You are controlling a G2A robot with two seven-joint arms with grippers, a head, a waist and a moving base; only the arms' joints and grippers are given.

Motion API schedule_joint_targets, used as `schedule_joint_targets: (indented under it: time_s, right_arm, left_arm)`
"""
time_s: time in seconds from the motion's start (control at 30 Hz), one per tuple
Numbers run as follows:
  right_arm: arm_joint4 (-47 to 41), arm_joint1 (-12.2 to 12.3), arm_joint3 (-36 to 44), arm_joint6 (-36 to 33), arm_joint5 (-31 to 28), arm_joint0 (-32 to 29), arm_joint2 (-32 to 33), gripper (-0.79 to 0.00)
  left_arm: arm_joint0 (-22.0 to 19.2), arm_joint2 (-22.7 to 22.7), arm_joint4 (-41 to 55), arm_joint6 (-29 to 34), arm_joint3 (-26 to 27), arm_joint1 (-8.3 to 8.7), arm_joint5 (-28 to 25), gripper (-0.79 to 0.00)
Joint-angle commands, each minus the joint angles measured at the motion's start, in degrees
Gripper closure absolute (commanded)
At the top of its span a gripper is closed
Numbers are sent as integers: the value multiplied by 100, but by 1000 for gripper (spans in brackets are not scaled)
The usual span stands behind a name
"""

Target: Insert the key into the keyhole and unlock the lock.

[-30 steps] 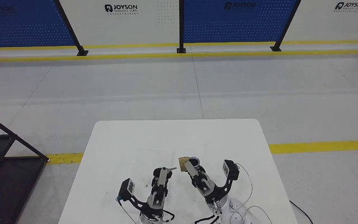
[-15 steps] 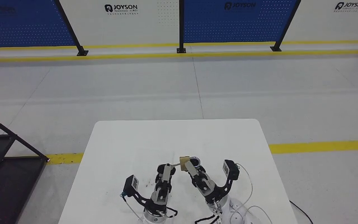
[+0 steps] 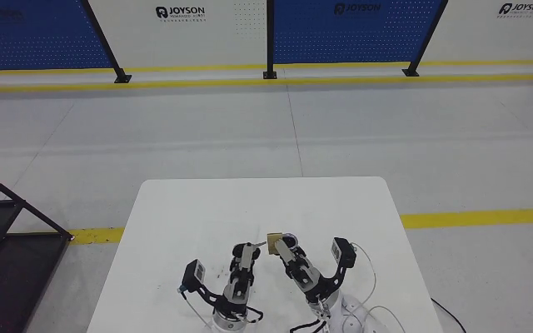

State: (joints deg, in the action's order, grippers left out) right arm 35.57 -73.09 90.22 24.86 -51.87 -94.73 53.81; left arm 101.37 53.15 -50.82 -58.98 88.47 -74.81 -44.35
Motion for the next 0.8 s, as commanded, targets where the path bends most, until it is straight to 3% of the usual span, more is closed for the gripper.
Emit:
schedule_joint_targets:
  time_s: [0.0, 0.77]
  right_arm:
    - [0, 0, 0, 0, 0, 0, 0, 0]
    - [0, 0, 0, 0, 0, 0, 0, 0]
  left_arm:
    - [17, 21, -9, -8, -10, 3, -72, 0]
    - [37, 48, -3, 273, -17, -48, -93, 0]
